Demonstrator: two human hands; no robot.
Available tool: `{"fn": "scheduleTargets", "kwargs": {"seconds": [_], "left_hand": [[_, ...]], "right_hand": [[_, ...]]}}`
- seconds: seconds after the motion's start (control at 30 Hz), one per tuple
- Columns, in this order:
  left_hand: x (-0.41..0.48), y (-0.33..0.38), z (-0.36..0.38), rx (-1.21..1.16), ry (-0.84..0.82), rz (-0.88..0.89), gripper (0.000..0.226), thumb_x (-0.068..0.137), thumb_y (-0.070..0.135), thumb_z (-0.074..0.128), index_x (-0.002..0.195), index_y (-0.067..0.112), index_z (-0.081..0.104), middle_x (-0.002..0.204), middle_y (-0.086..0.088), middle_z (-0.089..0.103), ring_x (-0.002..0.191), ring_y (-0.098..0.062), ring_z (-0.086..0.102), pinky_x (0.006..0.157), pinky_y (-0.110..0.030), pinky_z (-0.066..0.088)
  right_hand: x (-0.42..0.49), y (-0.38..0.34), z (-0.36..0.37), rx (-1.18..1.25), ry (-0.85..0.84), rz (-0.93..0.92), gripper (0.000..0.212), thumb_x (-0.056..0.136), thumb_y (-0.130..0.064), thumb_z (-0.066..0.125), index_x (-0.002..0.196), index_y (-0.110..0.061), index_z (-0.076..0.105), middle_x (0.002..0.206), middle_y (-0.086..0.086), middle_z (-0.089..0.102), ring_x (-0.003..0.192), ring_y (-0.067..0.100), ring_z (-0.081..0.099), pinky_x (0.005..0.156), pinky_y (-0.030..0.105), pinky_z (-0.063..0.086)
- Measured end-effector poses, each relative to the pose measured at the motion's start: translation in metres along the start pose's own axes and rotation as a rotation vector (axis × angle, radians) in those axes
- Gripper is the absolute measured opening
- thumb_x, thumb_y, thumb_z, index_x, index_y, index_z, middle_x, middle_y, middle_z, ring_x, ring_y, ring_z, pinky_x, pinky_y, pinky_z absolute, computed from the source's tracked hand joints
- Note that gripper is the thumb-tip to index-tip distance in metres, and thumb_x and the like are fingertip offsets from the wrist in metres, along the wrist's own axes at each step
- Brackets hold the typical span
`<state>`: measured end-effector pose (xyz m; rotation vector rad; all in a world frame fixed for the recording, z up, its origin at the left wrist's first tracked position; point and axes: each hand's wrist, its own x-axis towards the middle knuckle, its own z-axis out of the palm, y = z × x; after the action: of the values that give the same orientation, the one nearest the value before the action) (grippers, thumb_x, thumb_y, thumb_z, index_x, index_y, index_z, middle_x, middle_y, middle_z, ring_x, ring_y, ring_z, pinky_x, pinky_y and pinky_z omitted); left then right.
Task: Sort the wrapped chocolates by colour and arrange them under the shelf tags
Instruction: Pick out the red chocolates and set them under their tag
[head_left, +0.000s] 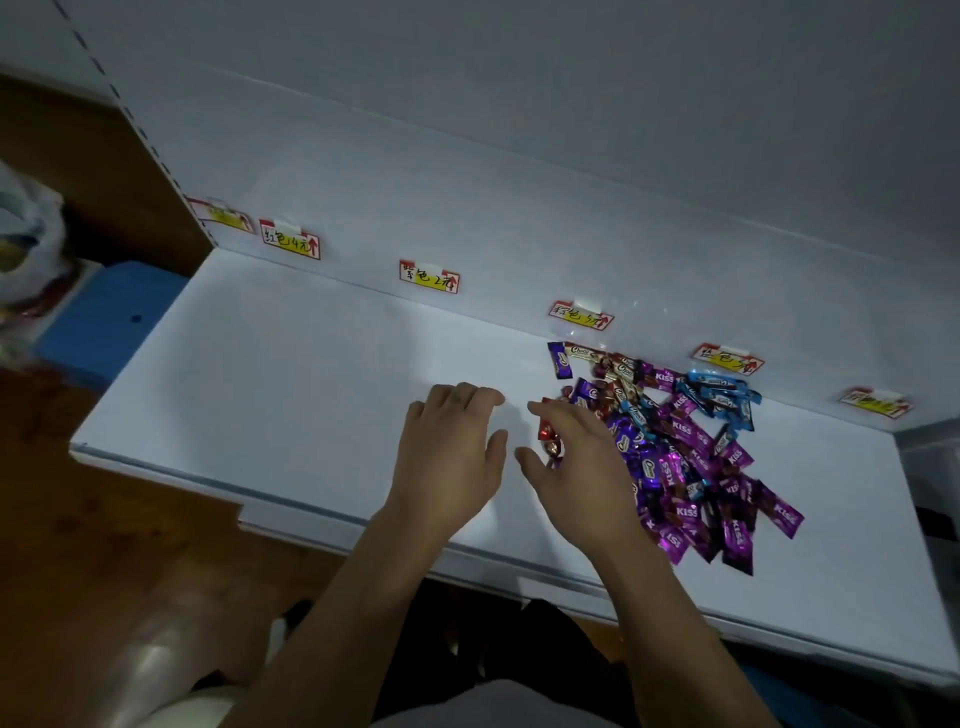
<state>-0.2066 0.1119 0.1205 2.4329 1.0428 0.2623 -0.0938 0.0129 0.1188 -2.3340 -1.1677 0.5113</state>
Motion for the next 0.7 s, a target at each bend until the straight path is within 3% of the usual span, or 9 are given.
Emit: {"fn": "scheduleTargets", "kwargs": {"seconds": [0.4, 0.5, 0.7], "left_hand": [[-0.022, -0.012, -0.004, -0.043, 0.035, -0.062, 0.038, 0.096, 0.037, 0.049, 0.133, 0.028, 0.05, 0.135, 0.009, 0.053, 0.126, -0.012, 0.042, 0.102, -0.028, 0.032], [-0.018, 0.004, 0.008, -0.023, 0.023, -0.053, 0.039, 0.096, 0.038, 0.05, 0.133, 0.027, 0.05, 0.135, 0.009, 0.053, 0.126, -0.012, 0.043, 0.102, -0.027, 0.032], [-0.006, 0.059, 0.058, 0.021, -0.035, -0.078, 0.037, 0.093, 0.033, 0.057, 0.129, 0.024, 0.055, 0.132, 0.003, 0.057, 0.124, -0.018, 0.047, 0.102, -0.034, 0.035]], "right_hand": [[-0.007, -0.005, -0.005, -0.08, -0.065, -0.067, 0.049, 0.09, -0.031, 0.064, 0.136, -0.025, 0.05, 0.14, -0.003, 0.049, 0.129, 0.015, 0.042, 0.105, 0.032, 0.035], [-0.007, 0.012, -0.012, -0.07, -0.065, -0.08, 0.048, 0.09, -0.031, 0.064, 0.135, -0.024, 0.052, 0.136, -0.003, 0.052, 0.122, 0.014, 0.047, 0.1, 0.027, 0.038], [-0.014, 0.09, -0.038, -0.07, -0.128, -0.015, 0.047, 0.09, -0.031, 0.064, 0.135, -0.026, 0.052, 0.134, -0.003, 0.053, 0.121, 0.018, 0.048, 0.1, 0.032, 0.042]]}}
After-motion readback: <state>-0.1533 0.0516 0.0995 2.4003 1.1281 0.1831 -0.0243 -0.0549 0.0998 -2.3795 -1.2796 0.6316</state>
